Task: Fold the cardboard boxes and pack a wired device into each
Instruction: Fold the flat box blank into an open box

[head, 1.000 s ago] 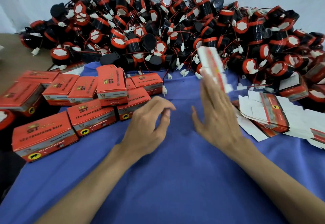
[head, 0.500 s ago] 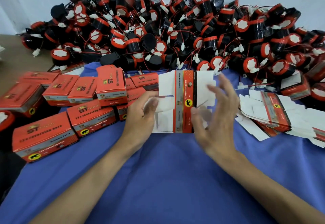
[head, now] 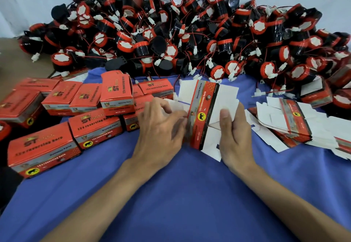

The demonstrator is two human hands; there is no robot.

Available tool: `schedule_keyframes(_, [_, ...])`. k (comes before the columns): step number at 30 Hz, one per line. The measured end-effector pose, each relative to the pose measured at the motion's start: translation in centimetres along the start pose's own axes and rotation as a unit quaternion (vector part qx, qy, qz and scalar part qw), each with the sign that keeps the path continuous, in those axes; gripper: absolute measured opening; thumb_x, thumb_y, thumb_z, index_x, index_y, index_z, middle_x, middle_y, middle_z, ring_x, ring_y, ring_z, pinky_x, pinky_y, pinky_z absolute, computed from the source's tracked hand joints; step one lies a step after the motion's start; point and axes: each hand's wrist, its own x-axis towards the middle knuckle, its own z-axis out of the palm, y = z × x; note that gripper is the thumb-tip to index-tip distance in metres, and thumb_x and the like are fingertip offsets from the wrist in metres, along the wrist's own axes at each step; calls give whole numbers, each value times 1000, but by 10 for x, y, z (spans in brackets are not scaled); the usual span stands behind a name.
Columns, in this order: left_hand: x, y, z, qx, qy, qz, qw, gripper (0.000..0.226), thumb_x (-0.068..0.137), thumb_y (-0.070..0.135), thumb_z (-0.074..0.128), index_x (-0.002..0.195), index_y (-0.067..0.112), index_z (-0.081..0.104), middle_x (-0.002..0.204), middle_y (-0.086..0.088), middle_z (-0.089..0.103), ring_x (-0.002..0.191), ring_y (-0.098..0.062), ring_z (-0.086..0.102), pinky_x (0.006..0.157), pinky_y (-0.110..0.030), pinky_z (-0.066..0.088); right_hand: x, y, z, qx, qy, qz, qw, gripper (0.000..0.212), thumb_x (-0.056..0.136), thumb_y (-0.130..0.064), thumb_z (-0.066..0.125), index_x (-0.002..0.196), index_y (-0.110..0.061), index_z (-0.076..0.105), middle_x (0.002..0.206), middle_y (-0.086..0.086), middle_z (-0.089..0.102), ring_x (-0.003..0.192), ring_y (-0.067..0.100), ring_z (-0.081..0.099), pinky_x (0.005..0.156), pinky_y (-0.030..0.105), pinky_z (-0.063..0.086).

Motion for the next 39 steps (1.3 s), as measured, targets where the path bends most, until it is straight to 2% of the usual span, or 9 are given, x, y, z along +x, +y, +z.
schedule_keyframes(5, [3,3,-8,-322,-123,-128,930,17,88,32,53,94,17,58,92,2,55,83,-4,52,77,-14,40,-7,2,0,5,-74,-62,995,22,100,-34,35,121,-31,37,85,-34,58,63,-7,57,49,4,41])
schedule_keyframes(9, [6,0,-14,-401,-103,-146,898,25,93,26,54,87,1,54,88,-7,50,80,-4,47,78,-17,36,-8,1,-3,2,-161,-105,981,49,99,-50,28,146,-41,18,125,-17,54,100,5,60,85,26,51])
schedule_keyframes(12, [6,-1,-15,-418,-117,-159,887,37,91,34,46,96,-1,57,100,-12,55,95,-5,50,87,-23,39,-7,3,-3,22,-211,-121,970,56,101,-51,26,151,-34,8,151,-18,33,129,0,43,103,14,33])
schedule_keyframes(15, [5,-1,-15,-399,-115,-183,891,20,89,47,45,96,36,60,100,31,59,98,27,41,84,4,27,-5,5,-2,49,-232,-112,965,61,101,-54,26,152,-28,5,156,-8,26,142,13,30,112,24,27])
schedule_keyframes(17, [6,-4,-14,-393,-107,-199,891,31,84,59,47,101,38,63,110,23,61,104,20,45,85,4,28,-5,7,-2,52,-228,-107,966,62,100,-56,24,152,-29,5,157,-6,25,144,18,27,114,39,27])
schedule_keyframes(25, [7,-3,-11,-415,-70,-194,886,33,89,45,57,80,21,77,109,14,70,112,-22,58,100,-42,42,-1,8,-1,8,-172,-95,980,56,100,-56,22,149,-30,18,145,-7,45,105,-13,55,88,10,41])
schedule_keyframes(31, [8,-3,-12,-461,-56,-211,860,31,82,38,59,63,21,77,104,13,71,96,-5,65,77,-15,47,-1,7,0,-14,-130,-116,985,37,103,-42,27,132,-30,45,124,-18,56,104,-11,57,79,11,48])
schedule_keyframes(35, [7,-6,-9,-460,-42,-196,865,36,83,32,60,62,5,71,101,12,71,91,-3,65,74,-14,45,1,6,2,-50,-103,-124,986,41,91,5,41,129,-10,48,105,-12,66,78,-21,54,67,-2,38])
schedule_keyframes(39, [5,-7,-5,-407,-32,-156,899,34,86,33,66,72,7,51,104,17,66,92,4,62,74,-13,45,2,8,-1,-26,-82,-87,992,60,78,4,37,121,-37,48,102,-25,64,66,4,60,55,11,43])
